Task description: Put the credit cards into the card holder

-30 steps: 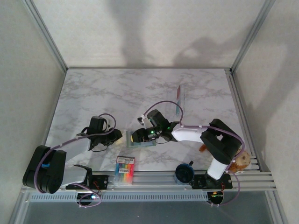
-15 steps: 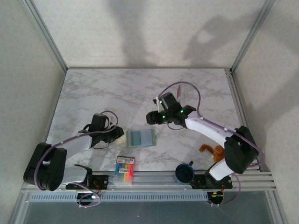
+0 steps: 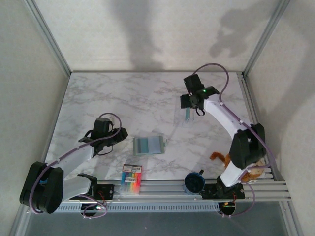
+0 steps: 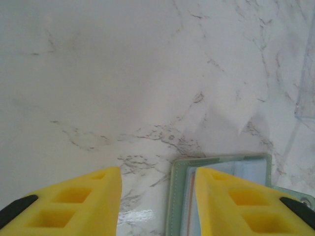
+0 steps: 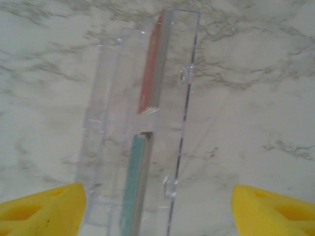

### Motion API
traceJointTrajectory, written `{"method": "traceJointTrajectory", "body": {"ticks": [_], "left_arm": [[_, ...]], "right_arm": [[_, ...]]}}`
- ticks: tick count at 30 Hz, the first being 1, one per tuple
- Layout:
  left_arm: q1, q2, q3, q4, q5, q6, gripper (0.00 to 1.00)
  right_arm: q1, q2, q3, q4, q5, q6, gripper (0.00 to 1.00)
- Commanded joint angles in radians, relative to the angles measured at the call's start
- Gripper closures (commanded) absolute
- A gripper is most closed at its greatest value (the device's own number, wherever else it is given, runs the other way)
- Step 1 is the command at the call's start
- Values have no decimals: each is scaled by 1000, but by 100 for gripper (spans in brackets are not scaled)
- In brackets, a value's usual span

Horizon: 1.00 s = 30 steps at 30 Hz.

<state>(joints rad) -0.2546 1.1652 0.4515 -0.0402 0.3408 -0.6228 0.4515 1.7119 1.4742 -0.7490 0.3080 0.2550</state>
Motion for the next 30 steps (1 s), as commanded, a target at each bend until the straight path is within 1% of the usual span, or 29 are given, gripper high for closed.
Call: {"method": "traceJointTrajectory", "body": {"ticks": [1,3,7,10,12,15,19,23,24,27,30], "left_arm": [[-8,-19,5,-25,-58,20,56],[-7,-15,-1,-20,-51,24,55],[-7,-17,-18,-23,-67,29,55],[-7,-5,-29,-4,-53,26,54],[-8,8,-21,-20,-46,36,54],[-6,-5,-38,-15,-63,28,54],[-6,0,-35,-16,-48,30,53],[-7,-10,-40,-18,-58,23,53],[-6,-10,-40,-16,-57,21,53],[-8,-9,-35,-22,-52,23,53],[-7,-15,-44,-14,-53,13,52]], "right_arm": [[-14,78,88,-120,108,-40,20],[-16,102,94,-141,113,-43,20],[-15,150,103,-146,73,-50,20],[-14,187,131,-200,87,-38,24],[-13,186,109,-187,89,-38,26],[-9,183,91,-194,135,-34,26],[0,161,65,-174,190,-48,28],[9,146,70,-182,243,-63,30],[9,140,71,-184,235,-65,30],[9,133,59,-172,144,-71,28],[12,126,21,-151,100,-71,25]]}}
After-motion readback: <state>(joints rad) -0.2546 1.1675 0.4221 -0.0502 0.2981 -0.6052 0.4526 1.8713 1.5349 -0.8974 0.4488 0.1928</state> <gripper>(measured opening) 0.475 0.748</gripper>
